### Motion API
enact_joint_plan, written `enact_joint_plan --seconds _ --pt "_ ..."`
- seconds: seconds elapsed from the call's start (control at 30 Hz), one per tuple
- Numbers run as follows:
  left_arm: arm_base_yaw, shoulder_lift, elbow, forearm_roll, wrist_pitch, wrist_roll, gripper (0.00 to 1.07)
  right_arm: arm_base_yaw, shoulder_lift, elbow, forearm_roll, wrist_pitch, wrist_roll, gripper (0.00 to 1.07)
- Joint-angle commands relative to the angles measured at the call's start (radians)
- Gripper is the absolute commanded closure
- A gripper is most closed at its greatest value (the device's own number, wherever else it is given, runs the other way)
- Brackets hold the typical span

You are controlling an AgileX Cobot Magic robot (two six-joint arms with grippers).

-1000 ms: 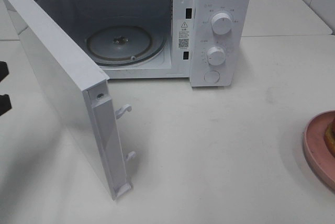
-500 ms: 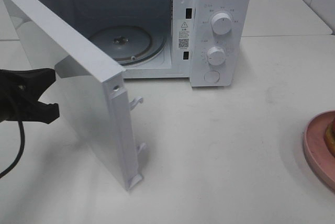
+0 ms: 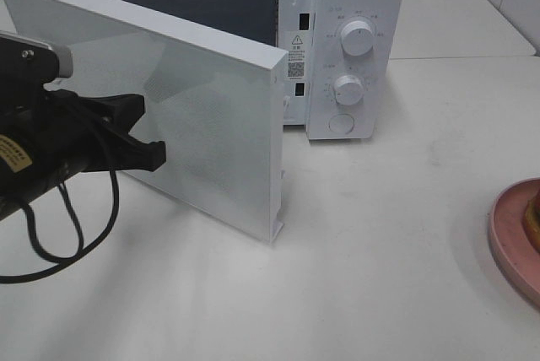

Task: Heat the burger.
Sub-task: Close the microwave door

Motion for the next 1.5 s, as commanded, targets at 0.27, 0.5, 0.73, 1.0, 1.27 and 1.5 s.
enact_joint_plan --seconds 0.27,0.5,0.73,1.0,1.27,1.5 --pt "-0.089 0.087 -0.163 -0.196 0.029 0.115 1.07 -0.006 -0.027 0.001 0.0 -0.016 -0.009 0.32" --pt "-0.098 0.147 -0.281 -0.257 0.088 0.163 1.07 -0.006 -0.027 0.001 0.0 -0.016 -0.009 0.32" --pt "-0.098 0.211 -0.416 -0.312 0.161 0.238 1.07 -0.006 -0.027 0.001 0.0 -0.016 -0.009 0.32" --pt "-0.098 0.289 -0.543 -0.338 0.2 0.243 1.07 -0.006 -0.027 0.001 0.0 -0.016 -0.009 0.32" --pt "-0.095 0.351 -0.674 -0.447 0.251 0.338 1.07 -0.006 -0.027 0.001 0.0 -0.016 -0.009 0.32" --pt "-0.069 0.379 -0.759 -0.474 0.296 0.374 1.07 -0.006 -0.027 0.001 0.0 -0.016 -0.009 0.32"
